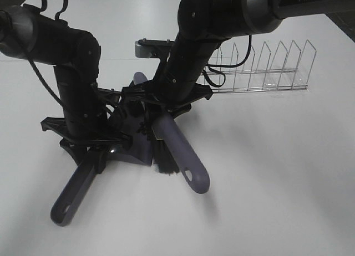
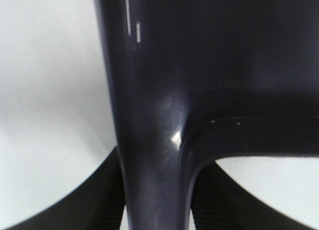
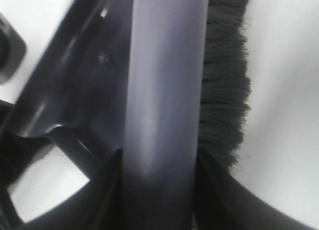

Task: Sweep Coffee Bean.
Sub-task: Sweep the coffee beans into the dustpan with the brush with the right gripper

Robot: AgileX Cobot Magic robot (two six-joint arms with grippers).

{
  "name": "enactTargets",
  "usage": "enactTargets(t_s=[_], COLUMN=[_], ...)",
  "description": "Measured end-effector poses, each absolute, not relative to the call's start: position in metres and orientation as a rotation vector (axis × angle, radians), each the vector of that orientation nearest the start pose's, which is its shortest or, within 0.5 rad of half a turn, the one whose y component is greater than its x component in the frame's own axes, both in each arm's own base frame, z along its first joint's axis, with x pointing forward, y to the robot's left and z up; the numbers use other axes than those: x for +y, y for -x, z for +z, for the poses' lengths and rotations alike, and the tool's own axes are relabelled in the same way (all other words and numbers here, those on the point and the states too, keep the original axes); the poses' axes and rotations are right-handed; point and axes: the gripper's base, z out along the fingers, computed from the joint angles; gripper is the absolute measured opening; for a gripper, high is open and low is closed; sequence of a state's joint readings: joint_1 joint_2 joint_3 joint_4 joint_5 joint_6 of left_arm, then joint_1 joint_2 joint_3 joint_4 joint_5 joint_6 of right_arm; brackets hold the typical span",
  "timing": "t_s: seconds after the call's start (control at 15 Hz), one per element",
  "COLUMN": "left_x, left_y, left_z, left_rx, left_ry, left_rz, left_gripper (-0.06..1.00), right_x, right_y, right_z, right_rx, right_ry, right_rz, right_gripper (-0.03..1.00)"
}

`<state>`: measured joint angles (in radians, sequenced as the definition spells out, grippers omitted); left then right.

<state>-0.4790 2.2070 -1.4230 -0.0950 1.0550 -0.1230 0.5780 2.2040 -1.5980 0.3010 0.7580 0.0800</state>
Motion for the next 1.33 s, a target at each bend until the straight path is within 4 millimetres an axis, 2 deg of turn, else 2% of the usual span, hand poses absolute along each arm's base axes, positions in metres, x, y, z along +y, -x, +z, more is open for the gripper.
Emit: enactTargets(t_s=[0.27, 0.53, 0.6, 0.67, 1.0, 1.07, 1.33], left_x=[-0.190, -0.191, -0.192, -0.192, -0.188, -0.180, -0.166], left_y=[-0.341, -0.340, -0.340, -0.340, -0.344, -0.348, -0.351], left_z=[0.094, 0.094, 0.094, 0.094, 0.103, 0.112, 0.131], left_rx=[3.303, 3.300, 3.300, 3.300, 3.270, 3.265, 3.242], left_ry=[-0.511, -0.523, -0.520, -0.522, -0.491, -0.457, -0.410], left_rz=[-0.109, -0.136, -0.143, -0.143, -0.178, -0.187, -0.196], left_gripper=[0.34, 0.34, 0.34, 0.34, 0.34, 0.34, 0.34], right_x=[0.273, 0.261, 0.254, 0.251, 0.229, 0.218, 0.199], right_y=[-0.373, -0.381, -0.383, -0.384, -0.379, -0.374, -0.358], right_z=[0.145, 0.151, 0.162, 0.167, 0.227, 0.248, 0.276], right_rx=[2.798, 2.779, 2.762, 2.754, 2.637, 2.614, 2.655], right_ry=[0.450, 0.437, 0.441, 0.450, 0.550, 0.558, 0.610], right_rz=[0.722, 0.794, 0.787, 0.777, 0.576, 0.473, 0.293], right_gripper=[0.32, 0.32, 0.32, 0.32, 0.32, 0.32, 0.32])
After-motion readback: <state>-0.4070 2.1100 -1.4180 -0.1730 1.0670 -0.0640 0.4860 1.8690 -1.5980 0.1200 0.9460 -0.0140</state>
